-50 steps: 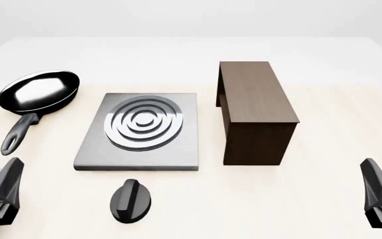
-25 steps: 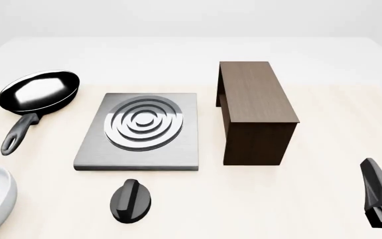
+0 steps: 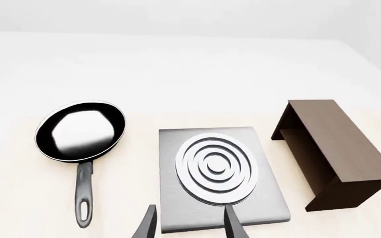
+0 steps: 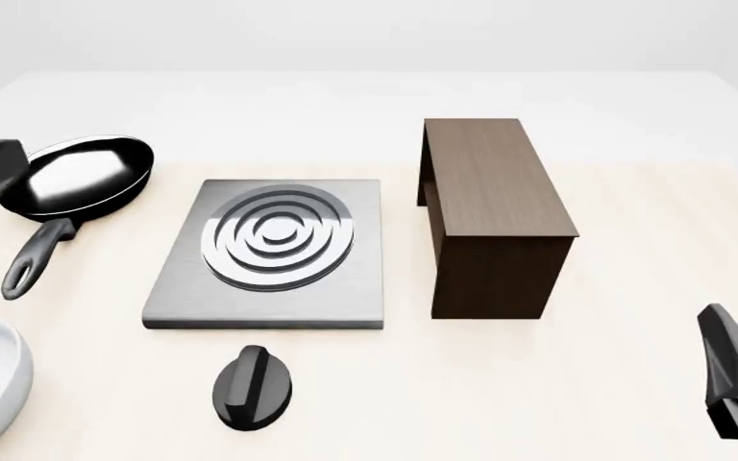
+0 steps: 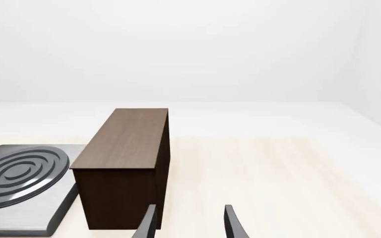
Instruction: Turn on the stove.
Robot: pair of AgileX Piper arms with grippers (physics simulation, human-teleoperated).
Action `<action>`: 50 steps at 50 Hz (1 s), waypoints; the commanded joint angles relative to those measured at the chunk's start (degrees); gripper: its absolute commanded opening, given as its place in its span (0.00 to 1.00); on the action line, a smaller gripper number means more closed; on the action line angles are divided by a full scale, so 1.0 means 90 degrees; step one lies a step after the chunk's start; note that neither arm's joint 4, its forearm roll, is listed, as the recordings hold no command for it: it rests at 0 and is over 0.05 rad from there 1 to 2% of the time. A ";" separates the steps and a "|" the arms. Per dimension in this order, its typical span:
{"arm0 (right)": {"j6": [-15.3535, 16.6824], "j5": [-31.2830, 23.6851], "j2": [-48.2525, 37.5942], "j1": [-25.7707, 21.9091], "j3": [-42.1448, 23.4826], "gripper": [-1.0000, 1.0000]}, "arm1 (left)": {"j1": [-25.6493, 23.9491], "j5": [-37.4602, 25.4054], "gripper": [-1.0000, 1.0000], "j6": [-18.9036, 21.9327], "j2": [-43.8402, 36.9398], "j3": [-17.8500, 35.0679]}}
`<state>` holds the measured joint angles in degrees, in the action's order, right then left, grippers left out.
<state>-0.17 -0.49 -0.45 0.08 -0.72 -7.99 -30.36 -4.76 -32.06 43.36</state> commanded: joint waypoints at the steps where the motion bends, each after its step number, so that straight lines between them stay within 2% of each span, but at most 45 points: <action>1: 0.0001 -0.0310 0.0050 0.0002 -0.0256 1.00 | -0.0343 -0.0116 1.00 -0.0156 -0.0622 0.0144; 2: 0.0001 -0.0308 0.0050 0.0004 -0.0257 1.00 | -0.0285 -0.0097 1.00 0.0049 -0.0641 0.0126; 9: 0.0001 -0.0309 0.0050 0.0005 -0.0257 1.00 | -0.0366 0.0102 1.00 -0.0009 -0.0898 -0.0265; 11: -0.0001 -0.0308 0.0050 0.0003 -0.0256 1.00 | -0.0439 0.0164 1.00 -0.0206 -0.0942 -0.0370; 19: -0.0001 -0.0308 0.0050 0.0003 -0.0256 1.00 | -0.0413 0.0480 1.00 -0.0068 -0.0979 -0.0860; 28: 0.0000 -0.0308 0.0050 0.0004 -0.0256 1.00 | -0.0501 0.0766 1.00 -0.0245 -0.1030 -0.1469; 40: -0.0001 -0.0308 0.0050 0.0004 -0.0256 1.00 | -0.0419 0.0997 1.00 -0.0212 -0.0966 -0.1977; 50: -0.0001 -0.0309 0.0050 0.0004 -0.0256 1.00 | -0.0606 0.1350 1.00 -0.0321 -0.1154 -0.2375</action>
<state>-0.17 -3.25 0.00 0.12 -3.01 -12.57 -20.82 -7.05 -41.27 25.35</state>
